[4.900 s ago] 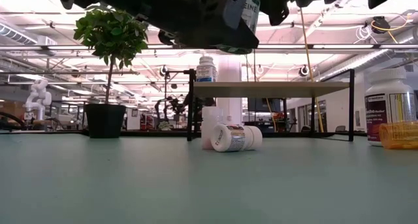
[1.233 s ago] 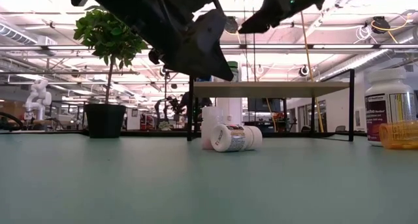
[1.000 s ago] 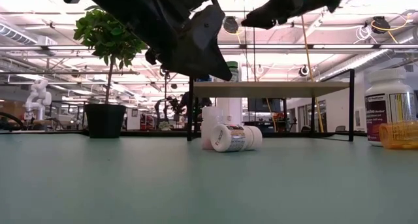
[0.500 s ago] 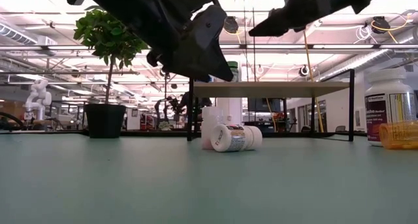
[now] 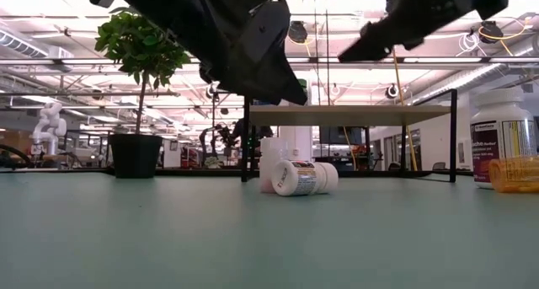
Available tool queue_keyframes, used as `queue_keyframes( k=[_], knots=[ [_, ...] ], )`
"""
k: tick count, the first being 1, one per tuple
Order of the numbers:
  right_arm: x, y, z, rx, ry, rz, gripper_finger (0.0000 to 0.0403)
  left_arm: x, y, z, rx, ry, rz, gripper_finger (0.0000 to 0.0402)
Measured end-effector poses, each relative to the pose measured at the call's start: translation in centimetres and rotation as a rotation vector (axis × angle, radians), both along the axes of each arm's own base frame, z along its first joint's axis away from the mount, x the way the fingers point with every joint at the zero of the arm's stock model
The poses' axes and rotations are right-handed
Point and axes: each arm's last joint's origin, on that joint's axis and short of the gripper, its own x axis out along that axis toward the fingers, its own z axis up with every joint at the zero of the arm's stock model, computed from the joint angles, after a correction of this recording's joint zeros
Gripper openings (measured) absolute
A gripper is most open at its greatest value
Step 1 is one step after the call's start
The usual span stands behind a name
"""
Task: Pick and place medicine bottles onto shelf by color
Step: Put the white and violet pill bottle on the shelf
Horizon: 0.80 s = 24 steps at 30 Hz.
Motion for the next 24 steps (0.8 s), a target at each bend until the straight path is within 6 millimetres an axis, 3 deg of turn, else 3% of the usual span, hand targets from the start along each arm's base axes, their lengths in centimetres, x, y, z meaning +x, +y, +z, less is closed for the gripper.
queue_keyframes(
  k=[12,24],
  knots=[
    [-1.9,3.1,-3.5,0.148,0.124,-0.035,0.0270,1.1,0.6,0.7,0.013,-0.026,-0.179,0.0317],
    [-2.8,5.6,-3.6,0.218,0.119,-0.024,0.0270,2.3,2.0,1.9,0.062,-0.113,-0.347,0.0317]
  ],
)
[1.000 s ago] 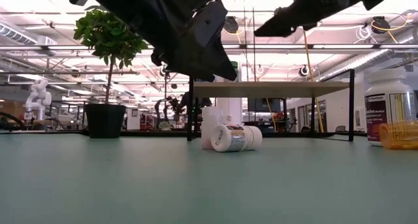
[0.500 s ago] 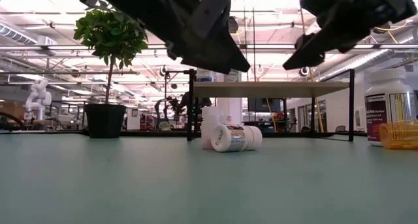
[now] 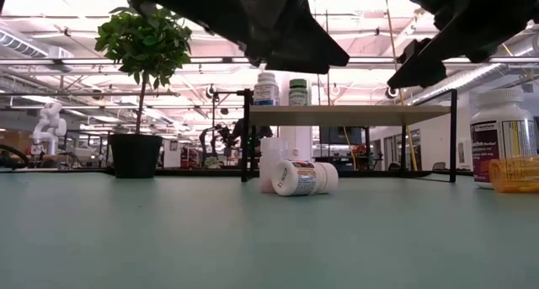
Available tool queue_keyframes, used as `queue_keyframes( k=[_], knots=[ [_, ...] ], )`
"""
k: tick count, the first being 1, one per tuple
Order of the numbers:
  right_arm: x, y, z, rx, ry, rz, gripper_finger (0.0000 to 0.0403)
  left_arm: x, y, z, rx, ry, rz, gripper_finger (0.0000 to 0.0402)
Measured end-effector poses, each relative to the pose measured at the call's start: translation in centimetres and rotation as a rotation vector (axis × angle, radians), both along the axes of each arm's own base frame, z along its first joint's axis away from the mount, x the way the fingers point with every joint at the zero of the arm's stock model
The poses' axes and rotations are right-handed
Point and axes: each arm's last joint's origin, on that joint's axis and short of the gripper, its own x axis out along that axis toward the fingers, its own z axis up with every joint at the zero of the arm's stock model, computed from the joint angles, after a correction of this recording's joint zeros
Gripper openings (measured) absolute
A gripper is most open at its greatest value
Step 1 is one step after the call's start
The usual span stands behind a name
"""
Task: Pick and place medicine bottles onto shelf by color
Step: Put the white and violet pill bottle on the shelf
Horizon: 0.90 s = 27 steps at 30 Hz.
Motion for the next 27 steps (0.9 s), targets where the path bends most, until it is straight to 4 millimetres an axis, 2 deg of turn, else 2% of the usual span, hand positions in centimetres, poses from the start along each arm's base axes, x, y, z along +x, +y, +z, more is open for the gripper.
queue_keyframes(
  k=[8,15,19,23,27],
  knots=[
    [-0.4,2.6,1.5,0.055,-0.158,0.126,0.0270,1.1,2.0,-0.2,0.016,-0.046,-0.072,0.0317],
    [-1.7,3.6,1.1,0.034,-0.111,0.042,0.0270,2.6,2.7,-3.0,0.010,-0.102,-0.126,0.0317],
    [-2.3,3.7,1.7,0.084,-0.129,0.015,0.0270,3.7,3.2,-4.2,0.035,-0.150,-0.224,0.0317],
    [-3.1,3.4,2.5,0.103,-0.144,-0.004,0.0269,5.2,3.8,-5.3,-0.022,-0.107,-0.253,0.0317],
    [-4.3,2.8,3.1,0.079,-0.171,-0.101,0.0257,6.2,3.8,-6.1,-0.036,-0.048,-0.253,0.0317]
  ],
)
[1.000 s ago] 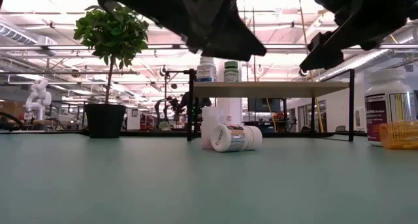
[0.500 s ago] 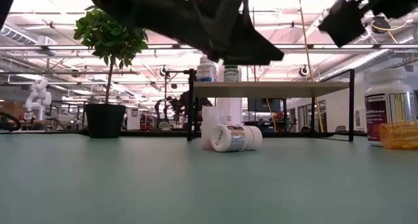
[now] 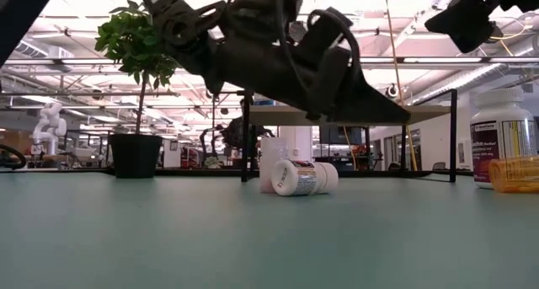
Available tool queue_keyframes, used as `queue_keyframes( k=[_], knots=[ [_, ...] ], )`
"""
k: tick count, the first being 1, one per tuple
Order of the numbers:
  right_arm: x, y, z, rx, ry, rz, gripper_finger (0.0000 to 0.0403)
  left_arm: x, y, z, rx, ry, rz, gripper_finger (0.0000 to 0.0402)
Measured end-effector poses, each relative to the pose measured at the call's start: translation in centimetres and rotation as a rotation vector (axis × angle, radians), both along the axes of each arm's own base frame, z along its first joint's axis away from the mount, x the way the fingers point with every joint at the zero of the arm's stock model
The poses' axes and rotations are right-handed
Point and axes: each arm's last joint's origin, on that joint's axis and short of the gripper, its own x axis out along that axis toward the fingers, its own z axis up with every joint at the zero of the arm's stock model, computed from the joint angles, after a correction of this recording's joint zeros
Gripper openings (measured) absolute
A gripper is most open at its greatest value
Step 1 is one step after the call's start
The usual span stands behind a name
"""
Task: Pick and place medicine bottles onto shelf by color
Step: Put the white and violet pill bottle on the shelf
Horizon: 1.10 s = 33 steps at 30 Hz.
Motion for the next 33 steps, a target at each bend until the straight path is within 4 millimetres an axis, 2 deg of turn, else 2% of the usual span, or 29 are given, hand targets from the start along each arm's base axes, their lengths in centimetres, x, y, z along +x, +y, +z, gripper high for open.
queue_keyframes(
  k=[4,6,11,15,20,24,33],
  knots=[
    [-0.7,-0.8,1.6,0.004,-0.019,-0.057,0.0239,0.3,-0.2,0.0,-0.001,0.008,-0.005,0.0317],
    [-1.1,-1.4,3.3,0.007,0.017,-0.087,0.0230,0.4,-0.1,0.1,0.000,0.001,-0.004,0.0317],
    [-2.4,-2.7,7.5,-0.097,0.205,-0.197,0.0212,0.3,-0.3,0.1,0.002,-0.002,-0.010,0.0317],
    [-3.1,-3.6,9.1,-0.206,0.430,-0.302,0.0210,0.1,-0.8,-0.2,0.006,0.034,-0.020,0.0317],
    [-3.6,-4.1,8.8,-0.281,0.709,-0.376,0.0210,0.0,-1.5,-0.3,0.050,0.035,-0.051,0.0317],
    [-3.7,-4.3,7.7,-0.269,0.790,-0.404,0.0220,0.0,-1.7,-0.3,0.060,0.035,-0.060,0.0317],
    [-4.9,-5.5,4.7,-0.135,0.878,-0.555,0.0317,0.0,-1.7,-0.2,0.086,0.028,-0.069,0.0317]
  ],
)
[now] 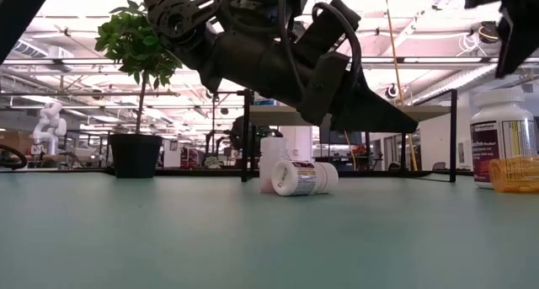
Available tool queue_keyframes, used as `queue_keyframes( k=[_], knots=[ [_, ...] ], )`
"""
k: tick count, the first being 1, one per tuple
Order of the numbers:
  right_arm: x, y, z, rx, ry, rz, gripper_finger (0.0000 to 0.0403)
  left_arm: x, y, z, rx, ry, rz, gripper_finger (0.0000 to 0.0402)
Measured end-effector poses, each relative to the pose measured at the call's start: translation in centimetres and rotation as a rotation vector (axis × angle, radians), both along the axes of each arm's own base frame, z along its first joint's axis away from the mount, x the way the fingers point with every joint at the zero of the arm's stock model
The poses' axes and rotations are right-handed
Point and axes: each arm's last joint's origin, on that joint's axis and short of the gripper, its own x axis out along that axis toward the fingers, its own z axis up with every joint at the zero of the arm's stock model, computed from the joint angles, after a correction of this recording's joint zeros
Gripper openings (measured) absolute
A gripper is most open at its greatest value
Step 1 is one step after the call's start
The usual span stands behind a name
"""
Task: Pick and place medicine bottles onto shelf by color
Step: Put the white and violet pill bottle on the shelf
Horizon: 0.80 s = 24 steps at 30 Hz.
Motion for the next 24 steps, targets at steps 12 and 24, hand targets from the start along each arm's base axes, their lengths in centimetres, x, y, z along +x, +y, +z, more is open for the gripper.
queue_keyframes(
  k=[12,24],
  knots=[
    [-0.5,-0.4,-3.5,0.032,-0.074,-0.018,0.0337,0.2,0.1,0.4,0.003,-0.042,0.000,0.0317],
    [0.8,0.2,-3.5,0.053,-0.148,0.122,0.0224,0.2,0.7,0.4,-0.048,-0.030,0.062,0.0317]
  ],
)
